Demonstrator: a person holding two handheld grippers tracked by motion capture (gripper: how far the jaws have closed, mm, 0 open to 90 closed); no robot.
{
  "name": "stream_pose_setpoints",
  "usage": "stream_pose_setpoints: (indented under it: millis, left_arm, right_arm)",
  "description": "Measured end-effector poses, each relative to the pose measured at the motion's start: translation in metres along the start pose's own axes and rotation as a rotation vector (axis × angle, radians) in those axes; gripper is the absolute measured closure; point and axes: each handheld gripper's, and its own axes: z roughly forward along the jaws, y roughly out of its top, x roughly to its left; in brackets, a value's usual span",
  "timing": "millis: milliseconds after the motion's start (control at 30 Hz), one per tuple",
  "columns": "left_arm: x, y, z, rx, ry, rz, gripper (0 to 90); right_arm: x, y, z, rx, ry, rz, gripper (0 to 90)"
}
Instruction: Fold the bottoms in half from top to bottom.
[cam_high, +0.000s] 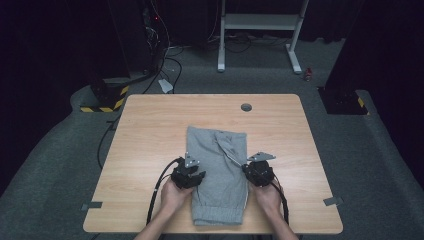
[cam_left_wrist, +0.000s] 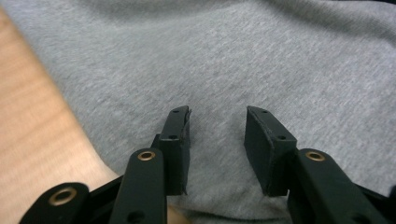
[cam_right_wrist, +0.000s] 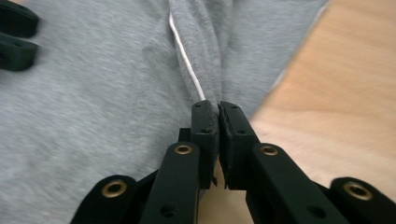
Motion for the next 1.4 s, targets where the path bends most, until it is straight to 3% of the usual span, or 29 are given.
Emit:
stream_pose_setpoints:
  millis: [67, 133, 233, 300, 433, 500, 567, 700, 800, 900, 1033, 1100, 1200, 1233, 1333, 1400]
  left_arm:
    - [-0.006, 0.003, 0.000, -0.003, 0.018, 0.016, 58.8]
    - [-0.006, 0.010, 0.002, -0.023, 0.017, 0.014, 58.0]
    - [0.001, 0.024, 0.011, -0.012, 0.027, 0.013, 55.8]
    - [0.006, 0.030, 0.015, -0.016, 0.040, 0.000, 54.6]
    - [0.014, 0.033, 0.021, 0.001, 0.054, -0.011, 53.4]
    - [0.016, 0.032, 0.022, 0.013, 0.068, 0.008, 53.0]
    - [0.018, 0.034, 0.022, 0.029, 0.094, 0.056, 51.3]
    - [0.025, 0.031, 0.024, 0.039, 0.071, 0.023, 50.9]
    - [0.025, 0.026, 0.022, 0.020, 0.055, -0.004, 52.2]
    - [0.025, 0.023, 0.019, 0.025, 0.041, -0.005, 53.5]
    - [0.016, 0.019, 0.011, 0.062, 0.042, 0.006, 54.5]
    - [0.012, 0.019, 0.008, 0.065, 0.053, 0.039, 54.7]
    - [0.016, 0.023, 0.007, 0.004, 0.049, 0.016, 53.1]
    - [0.018, 0.024, 0.008, -0.010, 0.047, 0.007, 52.5]
    - [0.027, 0.030, 0.018, 0.004, 0.040, -0.045, 49.0]
    - [0.030, 0.031, 0.025, -0.001, 0.037, -0.076, 47.3]
  right_arm:
    - [0.007, -0.002, -0.001, 0.002, 0.024, -0.007, 76.5]
    - [0.017, 0.003, -0.001, -0.008, 0.001, -0.049, 69.9]
    - [0.023, 0.018, -0.003, -0.055, -0.010, -0.063, 67.8]
    - [0.024, 0.028, 0.001, -0.057, -0.017, -0.067, 67.1]
    - [0.026, 0.036, 0.018, -0.009, -0.027, -0.088, 67.3]
    - [0.026, 0.035, 0.029, 0.033, -0.033, -0.102, 67.2]
    - [0.024, 0.034, 0.036, 0.046, -0.032, -0.091, 69.1]
    - [0.019, 0.036, 0.033, 0.021, -0.013, -0.066, 83.7]
    - [0.011, 0.034, 0.028, 0.008, -0.010, -0.037, 84.0]
    - [0.000, 0.030, 0.020, -0.013, -0.010, 0.002, 84.0]
    - [-0.005, 0.025, 0.018, 0.007, 0.006, 0.028, 83.4]
    - [-0.003, 0.024, 0.019, 0.017, 0.016, 0.038, 79.1]
    - [0.009, 0.030, 0.018, 0.001, -0.019, -0.018, 70.5]
    - [0.015, 0.036, 0.016, -0.027, -0.021, -0.045, 69.0]
    - [0.023, 0.047, 0.019, -0.053, -0.025, -0.077, 67.1]
    - [0.026, 0.053, 0.027, -0.032, -0.027, -0.087, 68.0]
